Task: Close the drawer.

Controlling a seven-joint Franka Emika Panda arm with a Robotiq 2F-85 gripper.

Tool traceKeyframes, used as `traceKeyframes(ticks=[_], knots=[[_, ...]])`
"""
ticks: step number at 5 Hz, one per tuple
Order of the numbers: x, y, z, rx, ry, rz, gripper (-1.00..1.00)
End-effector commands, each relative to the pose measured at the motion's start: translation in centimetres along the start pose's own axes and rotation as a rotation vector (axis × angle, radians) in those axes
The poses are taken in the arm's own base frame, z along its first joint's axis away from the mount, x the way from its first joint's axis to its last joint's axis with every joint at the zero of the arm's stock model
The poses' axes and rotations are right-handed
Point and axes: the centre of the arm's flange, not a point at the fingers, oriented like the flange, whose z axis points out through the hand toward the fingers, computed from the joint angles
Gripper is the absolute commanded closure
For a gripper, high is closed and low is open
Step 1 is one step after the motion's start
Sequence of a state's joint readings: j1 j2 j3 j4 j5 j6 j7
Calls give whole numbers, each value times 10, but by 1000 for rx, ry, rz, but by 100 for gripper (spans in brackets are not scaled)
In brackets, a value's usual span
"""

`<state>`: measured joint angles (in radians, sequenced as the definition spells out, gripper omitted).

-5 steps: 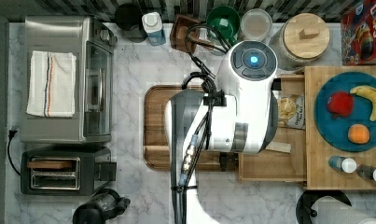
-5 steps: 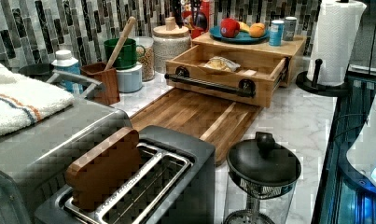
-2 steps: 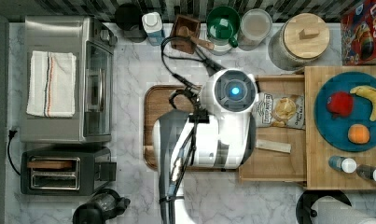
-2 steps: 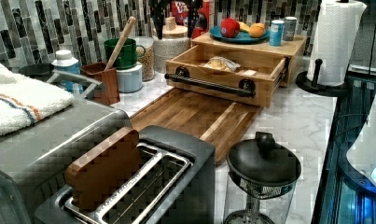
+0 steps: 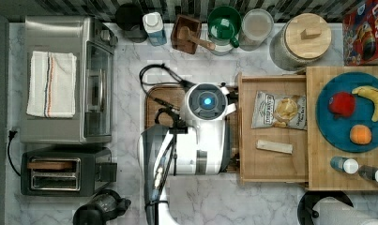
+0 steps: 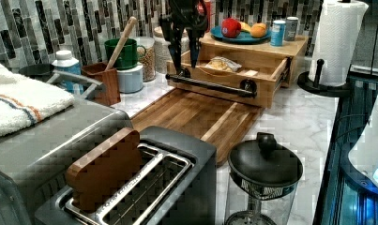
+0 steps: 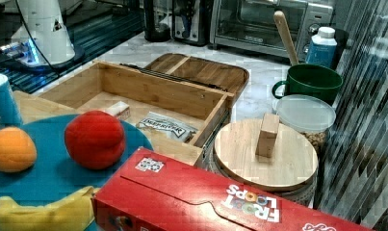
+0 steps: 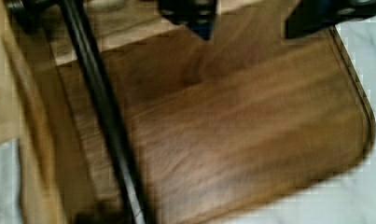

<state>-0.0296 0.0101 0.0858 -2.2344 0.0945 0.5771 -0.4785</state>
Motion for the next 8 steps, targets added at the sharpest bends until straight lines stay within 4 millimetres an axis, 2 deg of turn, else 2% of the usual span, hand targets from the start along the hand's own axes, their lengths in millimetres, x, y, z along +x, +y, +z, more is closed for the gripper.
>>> traceKeyframes(ticks=[1, 5, 6, 7, 8], knots=[[-2, 0, 46, -59, 68, -276, 100], [28, 63, 94, -112, 147, -377, 100], [34, 84, 99, -121, 178, -392, 100], [41, 120, 75, -125, 133, -412, 100], [59, 161, 51, -95, 112, -426, 100]])
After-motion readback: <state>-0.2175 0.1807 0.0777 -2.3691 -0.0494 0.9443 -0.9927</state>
